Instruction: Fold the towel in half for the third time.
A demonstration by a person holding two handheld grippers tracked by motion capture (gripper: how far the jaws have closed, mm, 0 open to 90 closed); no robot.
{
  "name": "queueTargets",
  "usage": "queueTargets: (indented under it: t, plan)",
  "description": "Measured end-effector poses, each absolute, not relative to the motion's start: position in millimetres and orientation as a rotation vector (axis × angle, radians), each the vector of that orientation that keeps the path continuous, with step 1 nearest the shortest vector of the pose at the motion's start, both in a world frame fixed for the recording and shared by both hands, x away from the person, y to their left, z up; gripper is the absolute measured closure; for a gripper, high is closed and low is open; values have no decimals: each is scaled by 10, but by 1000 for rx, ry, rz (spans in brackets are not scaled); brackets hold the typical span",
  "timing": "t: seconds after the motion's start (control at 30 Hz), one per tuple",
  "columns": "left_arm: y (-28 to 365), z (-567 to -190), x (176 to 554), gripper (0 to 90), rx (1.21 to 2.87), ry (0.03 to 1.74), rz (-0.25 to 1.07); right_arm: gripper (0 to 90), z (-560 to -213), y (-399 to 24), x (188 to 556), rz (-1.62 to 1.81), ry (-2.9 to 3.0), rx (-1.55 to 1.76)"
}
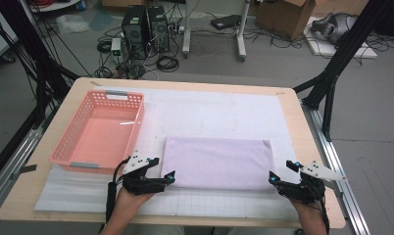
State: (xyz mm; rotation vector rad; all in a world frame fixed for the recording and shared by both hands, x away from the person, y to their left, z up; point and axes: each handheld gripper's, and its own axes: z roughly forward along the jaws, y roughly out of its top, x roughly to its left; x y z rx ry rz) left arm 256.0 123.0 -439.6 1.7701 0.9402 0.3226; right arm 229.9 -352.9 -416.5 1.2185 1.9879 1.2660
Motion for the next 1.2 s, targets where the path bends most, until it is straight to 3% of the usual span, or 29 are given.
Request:
queueTargets:
  t: [0.43, 0.83, 0.93, 1.03, 1.2]
  plan:
    - [1286, -4497, 2560, 310, 1869, 1049, 312, 190, -4115, -3345, 2391, 1273, 2040, 1164]
    - [1288, -4526, 2569, 433, 1905, 1089, 276, 192, -3966, -2902, 2710, 1294, 2148, 1067]
    - [1271, -4522, 2561, 485, 1916, 1088, 289, 204, -3915, -2702, 2861, 1293, 2215, 1020]
    - [1220, -4523, 2537, 619, 1940, 1056, 289, 204, -3888, -2509, 3015, 1275, 2268, 987]
    - [1195, -4522, 2537, 692, 1916, 1111, 284, 204, -3859, -2230, 3269, 1280, 2342, 966]
